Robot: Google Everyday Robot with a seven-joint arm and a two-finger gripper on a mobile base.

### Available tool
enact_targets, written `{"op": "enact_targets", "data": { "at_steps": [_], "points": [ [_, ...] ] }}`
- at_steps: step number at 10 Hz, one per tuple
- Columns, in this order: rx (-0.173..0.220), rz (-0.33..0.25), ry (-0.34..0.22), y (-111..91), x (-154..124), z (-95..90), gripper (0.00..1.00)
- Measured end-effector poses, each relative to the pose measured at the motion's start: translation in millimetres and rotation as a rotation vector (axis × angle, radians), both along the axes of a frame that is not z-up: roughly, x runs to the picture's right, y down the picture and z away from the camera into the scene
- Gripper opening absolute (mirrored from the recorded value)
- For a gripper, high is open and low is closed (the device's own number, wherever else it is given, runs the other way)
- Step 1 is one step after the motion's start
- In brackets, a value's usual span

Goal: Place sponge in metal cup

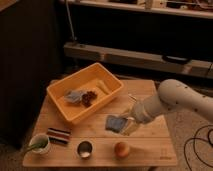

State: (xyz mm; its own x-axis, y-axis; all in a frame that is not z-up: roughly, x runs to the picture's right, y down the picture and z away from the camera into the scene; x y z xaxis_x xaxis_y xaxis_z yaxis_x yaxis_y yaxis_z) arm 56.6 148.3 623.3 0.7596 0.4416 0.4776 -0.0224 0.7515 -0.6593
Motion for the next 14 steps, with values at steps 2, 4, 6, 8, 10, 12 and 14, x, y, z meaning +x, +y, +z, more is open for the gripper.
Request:
{"op": "enact_targets", "data": {
  "at_steps": [2, 4, 6, 8, 10, 12, 14],
  "points": [
    [-0.003, -0.041, -0.101, 12.6, -62.1, -31.2, 0.00],
    [0.005, -0.100, -0.159, 31.8, -107.2, -52.0, 0.00],
    [-0.006, -0.147, -0.175, 53.7, -133.3, -52.3, 0.00],
    [-0.018, -0.185, -0.168, 76.9, -143.8, -28.5, 0.00],
    [-0.016, -0.214, -0.141, 90.1, -143.8, 8.6, 0.00],
    [-0.001, -0.233, -0.109, 90.4, -140.3, 33.2, 0.00],
    [0.022, -0.245, -0.075, 80.1, -136.3, 41.0, 0.00]
  ]
}}
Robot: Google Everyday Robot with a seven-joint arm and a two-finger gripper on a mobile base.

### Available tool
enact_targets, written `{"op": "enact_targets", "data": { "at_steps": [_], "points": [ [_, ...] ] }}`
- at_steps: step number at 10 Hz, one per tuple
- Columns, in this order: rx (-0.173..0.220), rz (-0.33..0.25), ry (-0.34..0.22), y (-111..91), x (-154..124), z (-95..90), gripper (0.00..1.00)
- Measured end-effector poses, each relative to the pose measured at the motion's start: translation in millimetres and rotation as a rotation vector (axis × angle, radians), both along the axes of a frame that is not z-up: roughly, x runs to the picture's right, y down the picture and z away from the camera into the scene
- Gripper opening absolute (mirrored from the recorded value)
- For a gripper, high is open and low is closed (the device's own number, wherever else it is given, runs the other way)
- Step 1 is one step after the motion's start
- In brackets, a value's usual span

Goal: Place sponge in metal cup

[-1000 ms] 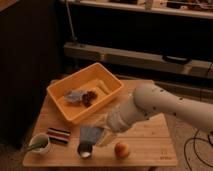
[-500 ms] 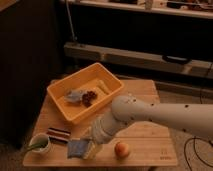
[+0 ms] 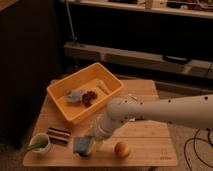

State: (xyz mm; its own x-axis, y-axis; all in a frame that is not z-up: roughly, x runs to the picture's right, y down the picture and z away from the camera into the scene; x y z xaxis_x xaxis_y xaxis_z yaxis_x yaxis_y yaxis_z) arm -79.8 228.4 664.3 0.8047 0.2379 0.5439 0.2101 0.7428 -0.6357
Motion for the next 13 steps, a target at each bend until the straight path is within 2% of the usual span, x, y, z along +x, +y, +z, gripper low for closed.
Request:
{"op": "enact_targets", "data": {
  "at_steps": [3, 8, 13],
  "points": [
    [0.019, -0.016, 0.017, -2.4, 3.6, -1.1, 0.00],
    [0.027, -0.059, -0.001, 10.7, -5.7, -8.5, 0.00],
    [0.027, -0.080, -0.002, 19.7, -11.2, -6.7, 0.02]
  ]
}}
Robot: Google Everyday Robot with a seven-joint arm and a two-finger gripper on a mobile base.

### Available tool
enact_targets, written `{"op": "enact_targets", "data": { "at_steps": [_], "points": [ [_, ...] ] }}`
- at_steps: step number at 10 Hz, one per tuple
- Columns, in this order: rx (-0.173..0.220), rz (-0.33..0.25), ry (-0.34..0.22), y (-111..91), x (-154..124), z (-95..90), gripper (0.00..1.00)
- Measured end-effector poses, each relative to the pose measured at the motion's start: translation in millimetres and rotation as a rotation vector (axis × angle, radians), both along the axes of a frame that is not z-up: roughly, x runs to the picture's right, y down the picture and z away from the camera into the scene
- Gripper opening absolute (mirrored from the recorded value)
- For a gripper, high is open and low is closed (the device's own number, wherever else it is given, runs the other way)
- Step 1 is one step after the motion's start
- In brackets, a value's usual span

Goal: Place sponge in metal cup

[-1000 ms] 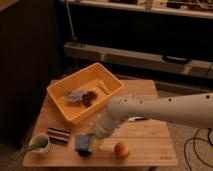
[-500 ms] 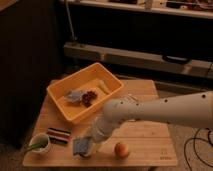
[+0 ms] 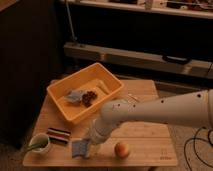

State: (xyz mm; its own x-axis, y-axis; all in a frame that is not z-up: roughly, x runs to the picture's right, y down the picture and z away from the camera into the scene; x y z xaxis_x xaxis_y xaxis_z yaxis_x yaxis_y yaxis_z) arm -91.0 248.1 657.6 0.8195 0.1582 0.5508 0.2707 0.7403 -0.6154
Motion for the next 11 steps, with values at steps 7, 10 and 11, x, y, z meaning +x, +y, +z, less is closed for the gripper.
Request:
{"op": "enact_targets", "data": {
  "at_steps": [7, 10, 11],
  "points": [
    [-0.007, -0.022, -0.002, 7.2, -4.1, 3.0, 0.68],
    [-0.009, -0.020, -0.001, 6.2, -3.9, 4.4, 0.78],
    [-0.010, -0.022, -0.004, 5.0, -4.4, 4.3, 0.78]
  ]
}}
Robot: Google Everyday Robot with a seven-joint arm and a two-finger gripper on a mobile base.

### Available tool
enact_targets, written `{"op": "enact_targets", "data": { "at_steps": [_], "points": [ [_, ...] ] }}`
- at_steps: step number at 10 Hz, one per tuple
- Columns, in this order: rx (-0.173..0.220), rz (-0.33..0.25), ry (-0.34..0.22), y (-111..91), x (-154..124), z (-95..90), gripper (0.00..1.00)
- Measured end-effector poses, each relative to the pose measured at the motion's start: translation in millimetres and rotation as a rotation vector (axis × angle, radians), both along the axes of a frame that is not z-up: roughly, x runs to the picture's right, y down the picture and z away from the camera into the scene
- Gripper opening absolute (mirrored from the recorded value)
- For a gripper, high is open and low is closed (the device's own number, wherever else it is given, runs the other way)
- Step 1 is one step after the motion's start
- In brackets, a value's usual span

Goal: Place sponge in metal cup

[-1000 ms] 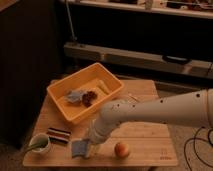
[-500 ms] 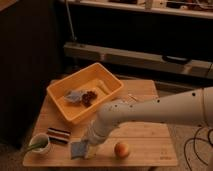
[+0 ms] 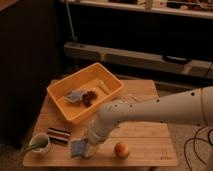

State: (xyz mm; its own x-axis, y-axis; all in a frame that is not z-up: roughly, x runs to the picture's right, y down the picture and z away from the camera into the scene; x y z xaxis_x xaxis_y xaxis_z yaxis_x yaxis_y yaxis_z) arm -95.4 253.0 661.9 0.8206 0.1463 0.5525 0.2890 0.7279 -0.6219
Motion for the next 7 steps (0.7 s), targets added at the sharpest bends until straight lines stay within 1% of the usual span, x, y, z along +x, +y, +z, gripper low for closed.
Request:
{"op": "enact_targets", "data": {
  "at_steps": [2, 5, 7],
  "points": [
    [-0.002, -0.007, -0.006, -1.0, 0.1, -0.2, 0.78],
    [-0.021, 0.001, -0.005, -2.3, 5.6, 0.6, 0.78],
    [-0.077, 0.061, -0.021, -12.9, 19.5, 7.6, 0.78]
  ]
}}
